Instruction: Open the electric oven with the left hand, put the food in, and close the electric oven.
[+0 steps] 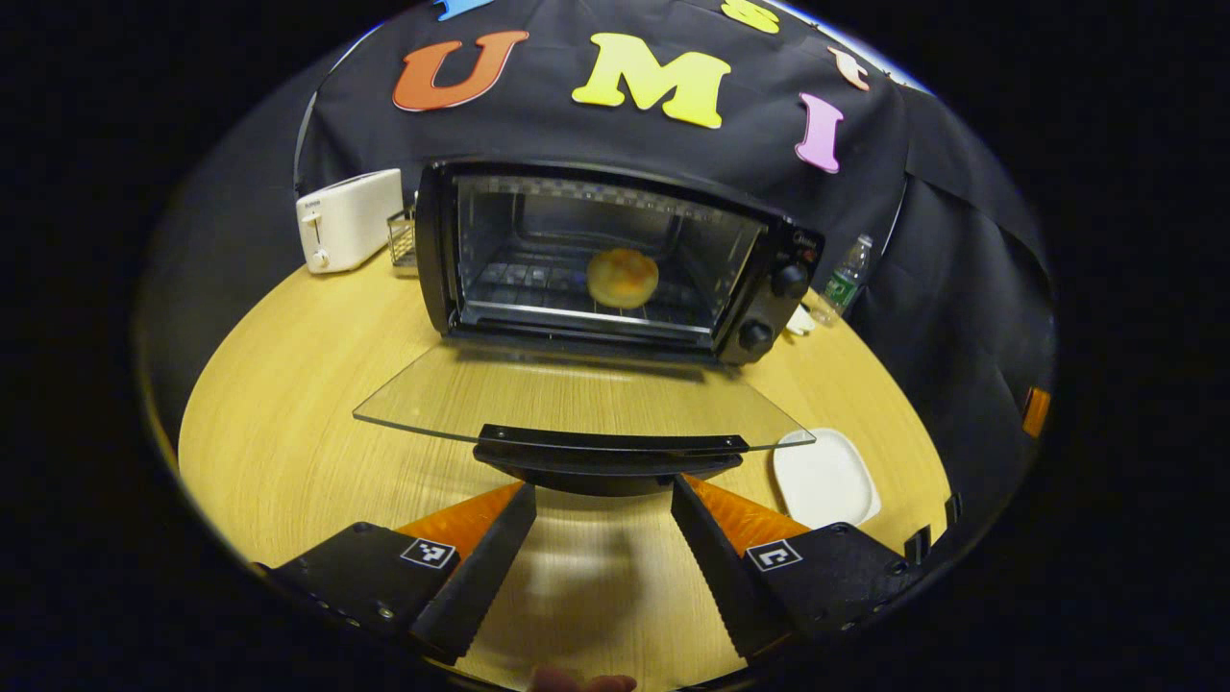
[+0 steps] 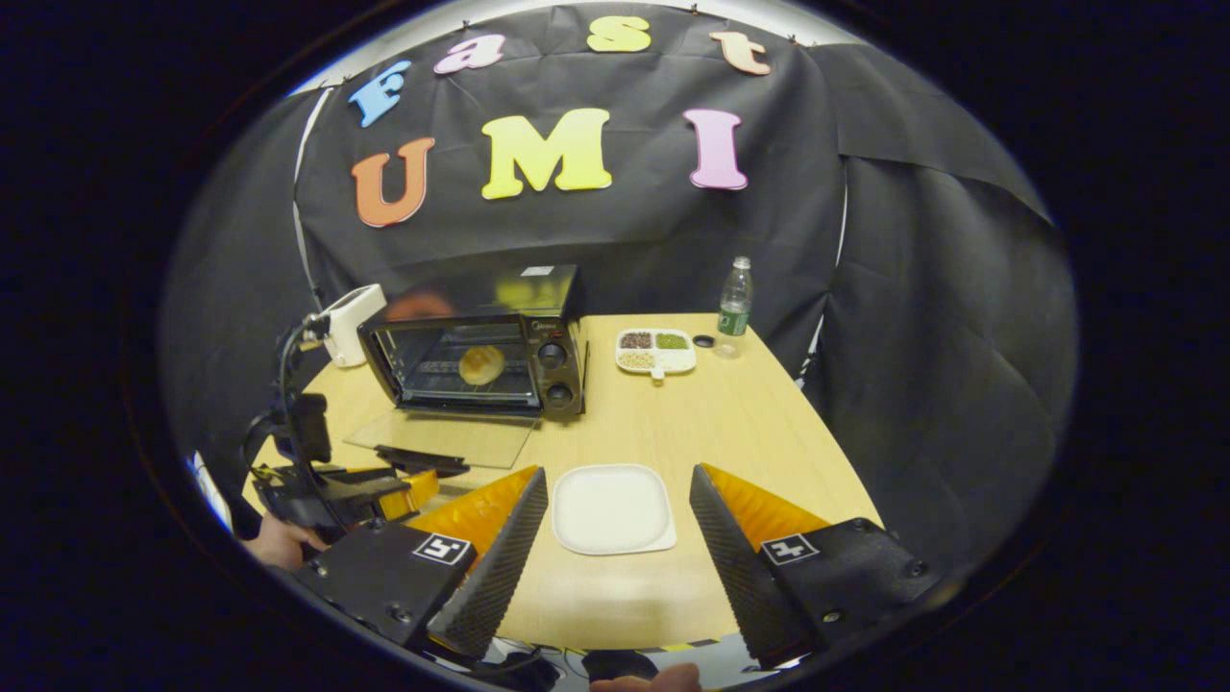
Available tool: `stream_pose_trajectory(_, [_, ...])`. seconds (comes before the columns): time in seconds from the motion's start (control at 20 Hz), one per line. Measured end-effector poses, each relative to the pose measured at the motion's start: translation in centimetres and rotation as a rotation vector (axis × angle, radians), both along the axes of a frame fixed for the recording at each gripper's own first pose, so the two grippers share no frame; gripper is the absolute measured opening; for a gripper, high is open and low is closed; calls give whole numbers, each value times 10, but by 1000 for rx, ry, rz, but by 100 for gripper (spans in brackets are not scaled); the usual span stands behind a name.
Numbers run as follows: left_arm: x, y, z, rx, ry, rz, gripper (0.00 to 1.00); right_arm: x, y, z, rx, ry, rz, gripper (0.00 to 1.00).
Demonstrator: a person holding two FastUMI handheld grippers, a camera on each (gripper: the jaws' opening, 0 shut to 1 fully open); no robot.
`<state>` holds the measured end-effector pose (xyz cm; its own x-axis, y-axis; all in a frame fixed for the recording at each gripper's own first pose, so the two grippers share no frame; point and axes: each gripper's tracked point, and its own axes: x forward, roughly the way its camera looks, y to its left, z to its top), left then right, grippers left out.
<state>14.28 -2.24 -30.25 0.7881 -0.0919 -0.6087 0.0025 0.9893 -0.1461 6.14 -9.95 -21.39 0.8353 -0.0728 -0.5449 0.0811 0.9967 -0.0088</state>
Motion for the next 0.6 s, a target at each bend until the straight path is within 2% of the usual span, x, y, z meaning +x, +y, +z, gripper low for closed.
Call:
stream_pose_trajectory(0.35, [76, 9, 95, 43, -215, -6, 95, -2, -5, 15, 22, -27, -10, 95])
stream_pose_trajectory(0.6, [84, 9, 156, 65, -321, 7, 95, 14, -25, 49, 8, -110, -7, 94])
